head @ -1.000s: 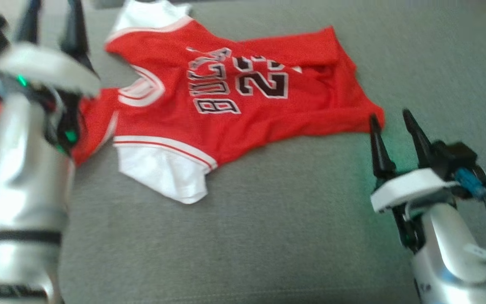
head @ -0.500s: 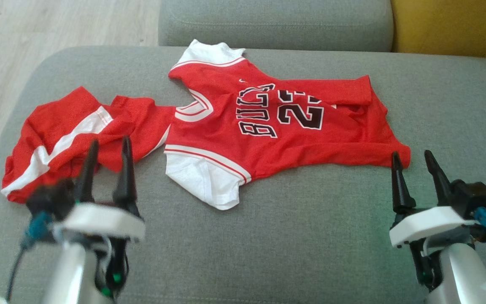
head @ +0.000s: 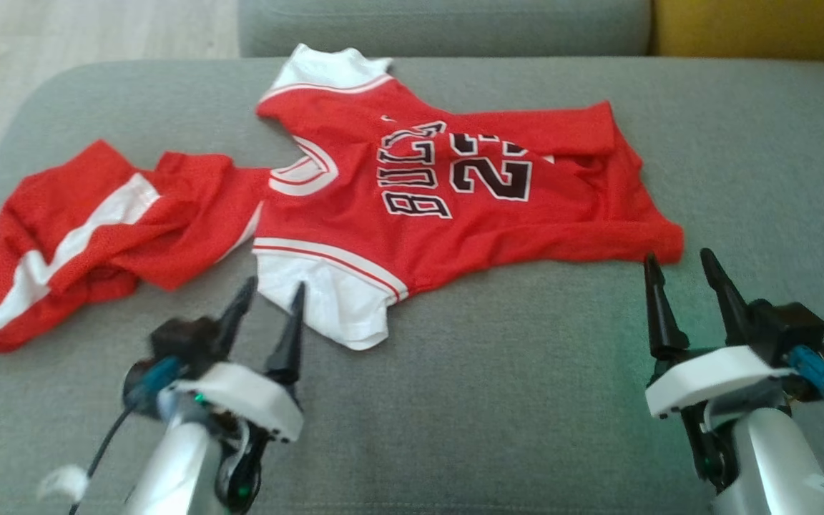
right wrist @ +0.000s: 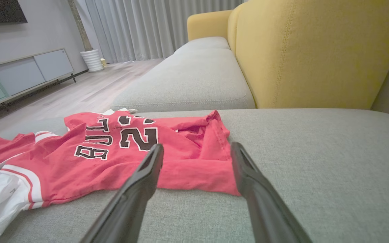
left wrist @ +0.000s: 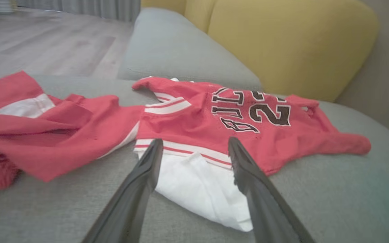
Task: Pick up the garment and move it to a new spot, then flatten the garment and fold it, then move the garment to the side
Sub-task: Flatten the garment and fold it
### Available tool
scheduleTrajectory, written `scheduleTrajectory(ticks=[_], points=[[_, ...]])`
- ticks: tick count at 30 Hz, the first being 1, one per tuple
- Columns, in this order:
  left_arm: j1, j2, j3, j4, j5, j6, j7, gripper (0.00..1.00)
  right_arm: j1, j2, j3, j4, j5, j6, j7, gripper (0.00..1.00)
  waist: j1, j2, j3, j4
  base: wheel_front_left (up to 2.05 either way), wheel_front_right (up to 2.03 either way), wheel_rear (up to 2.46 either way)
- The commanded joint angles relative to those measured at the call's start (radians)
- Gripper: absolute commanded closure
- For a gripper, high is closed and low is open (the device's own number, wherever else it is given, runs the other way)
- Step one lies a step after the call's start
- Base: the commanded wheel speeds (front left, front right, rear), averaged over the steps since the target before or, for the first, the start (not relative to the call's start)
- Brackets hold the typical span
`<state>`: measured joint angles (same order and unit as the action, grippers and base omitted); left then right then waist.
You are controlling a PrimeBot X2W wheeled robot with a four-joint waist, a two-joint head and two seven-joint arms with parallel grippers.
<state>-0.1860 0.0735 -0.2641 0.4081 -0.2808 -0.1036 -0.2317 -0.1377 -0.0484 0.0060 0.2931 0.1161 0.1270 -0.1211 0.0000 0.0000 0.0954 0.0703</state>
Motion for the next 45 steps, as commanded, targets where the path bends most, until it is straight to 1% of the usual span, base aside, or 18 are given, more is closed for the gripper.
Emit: scheduleTrajectory(ticks=[1,6,9,16,26,27,28,29,30,35,40,42,43,45], points=[[-0.076,0.025,0.008,-0.010,0.018,-0.006,0.002,0.00,-0.053,-0.002,0.032,-0.039,0.003,0.004,0.005,0.00,0.0000,0.0000,0.020,-0.021,0.00,0.00,0.00],[-0.157,0.050,-0.050,0.088,0.061,-0.014,0.020,0.00,-0.075,-0.002,0.052,-0.036,-0.003,0.004,0.007,0.00,0.0000,0.0000,0.057,-0.059,0.00,0.00,0.00],[-0.197,0.062,-0.065,0.151,0.090,0.003,0.033,0.00,-0.084,-0.002,0.060,-0.033,-0.001,0.004,0.004,0.00,0.0000,0.0000,0.073,-0.076,0.00,0.00,0.00],[-0.254,0.066,-0.067,0.247,0.108,0.037,0.037,0.00,-0.096,-0.002,0.067,-0.023,0.001,0.004,-0.003,0.00,0.0000,0.0000,0.095,-0.099,0.00,0.00,0.00],[-0.316,0.074,-0.082,0.351,0.125,0.060,0.012,0.00,-0.105,-0.002,0.075,-0.006,0.008,0.004,-0.016,0.00,0.0000,0.0000,0.113,-0.120,0.00,0.00,0.00],[-0.319,0.073,-0.083,0.357,0.123,0.059,0.010,0.42,-0.105,-0.002,0.074,-0.004,0.008,0.004,-0.017,0.00,0.0000,0.0000,0.113,-0.120,0.00,0.00,0.00],[-0.321,0.071,-0.083,0.362,0.121,0.058,0.006,0.65,-0.106,-0.002,0.073,-0.002,0.008,0.004,-0.018,0.00,0.0000,0.0000,0.113,-0.119,0.00,0.00,0.00],[-0.323,0.070,-0.085,0.366,0.119,0.057,0.002,0.85,-0.105,-0.002,0.071,0.000,0.008,0.004,-0.019,0.00,0.0000,0.0000,0.112,-0.118,0.00,0.00,0.00],[-0.324,0.068,-0.086,0.369,0.118,0.056,-0.001,1.00,-0.105,-0.002,0.070,0.003,0.007,0.004,-0.020,0.00,0.0000,0.0000,0.110,-0.116,0.00,0.00,0.00],[-0.318,0.061,-0.089,0.361,0.113,0.060,-0.018,1.00,-0.102,-0.002,0.062,0.018,0.003,0.004,-0.021,0.00,0.0000,0.0000,0.096,-0.101,0.00,0.00,0.00],[-0.300,0.057,-0.068,0.299,0.094,0.077,-0.028,1.00,-0.100,-0.002,0.049,0.032,-0.003,0.004,-0.019,0.00,0.0000,0.0000,0.078,-0.073,0.00,0.00,0.00],[-0.288,0.054,-0.043,0.241,0.078,0.089,-0.029,1.00,-0.103,-0.002,0.034,0.038,-0.006,0.004,-0.014,0.00,0.0000,0.0000,0.073,-0.057,0.00,0.00,0.00],[-0.265,0.055,-0.010,0.151,0.065,0.102,-0.029,1.00,-0.109,-0.002,0.012,0.047,-0.003,0.004,-0.002,0.00,0.0000,0.0000,0.072,-0.038,0.00,0.00,0.00],[-0.232,0.056,0.025,0.055,0.058,0.118,-0.030,1.00,-0.117,-0.002,-0.018,0.065,0.007,0.004,0.020,0.00,0.0000,0.0000,0.073,-0.015,0.00,0.00,0.00]])
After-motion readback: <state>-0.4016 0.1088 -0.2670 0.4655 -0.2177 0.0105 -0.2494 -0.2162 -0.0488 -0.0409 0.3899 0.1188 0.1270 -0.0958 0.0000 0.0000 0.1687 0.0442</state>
